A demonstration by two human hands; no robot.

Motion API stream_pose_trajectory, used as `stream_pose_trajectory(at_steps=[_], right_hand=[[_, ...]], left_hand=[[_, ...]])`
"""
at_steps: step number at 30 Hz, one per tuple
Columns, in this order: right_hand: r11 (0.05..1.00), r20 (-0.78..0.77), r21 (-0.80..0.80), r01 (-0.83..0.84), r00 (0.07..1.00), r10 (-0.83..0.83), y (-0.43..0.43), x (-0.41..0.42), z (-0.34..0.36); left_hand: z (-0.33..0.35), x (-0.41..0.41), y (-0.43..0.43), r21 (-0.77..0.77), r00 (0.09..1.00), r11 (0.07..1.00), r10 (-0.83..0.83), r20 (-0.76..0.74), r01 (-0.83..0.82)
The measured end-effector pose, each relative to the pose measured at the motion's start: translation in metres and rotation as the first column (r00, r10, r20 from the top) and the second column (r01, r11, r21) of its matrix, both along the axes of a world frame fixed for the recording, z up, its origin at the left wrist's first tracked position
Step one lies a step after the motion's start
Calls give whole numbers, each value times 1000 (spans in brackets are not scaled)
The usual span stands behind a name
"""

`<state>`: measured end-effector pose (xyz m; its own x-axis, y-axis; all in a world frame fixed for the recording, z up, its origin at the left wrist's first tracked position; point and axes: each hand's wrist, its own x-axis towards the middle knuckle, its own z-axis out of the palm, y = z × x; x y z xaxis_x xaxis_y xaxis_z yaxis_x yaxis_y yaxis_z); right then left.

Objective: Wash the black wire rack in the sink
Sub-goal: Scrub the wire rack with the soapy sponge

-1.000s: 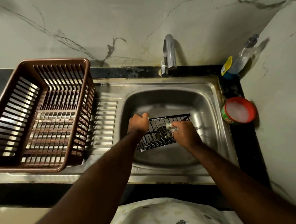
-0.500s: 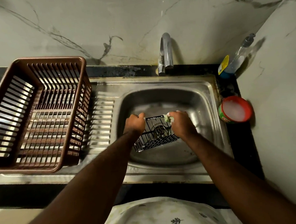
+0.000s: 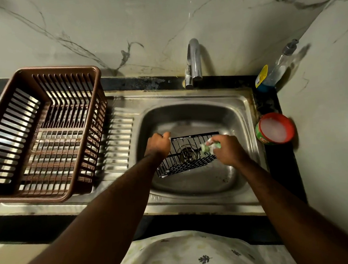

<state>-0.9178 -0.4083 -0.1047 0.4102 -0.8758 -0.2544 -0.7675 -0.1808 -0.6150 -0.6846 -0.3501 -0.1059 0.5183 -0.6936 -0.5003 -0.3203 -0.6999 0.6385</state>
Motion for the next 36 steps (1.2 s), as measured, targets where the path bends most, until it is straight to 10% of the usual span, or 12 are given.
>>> stream_pose_trajectory(at_steps=[36], right_hand=[[988,-136,-80,134,980,-144,-2,27,-18]], left_hand=[[-15,6,-9,58,998,998,17,56,-20]])
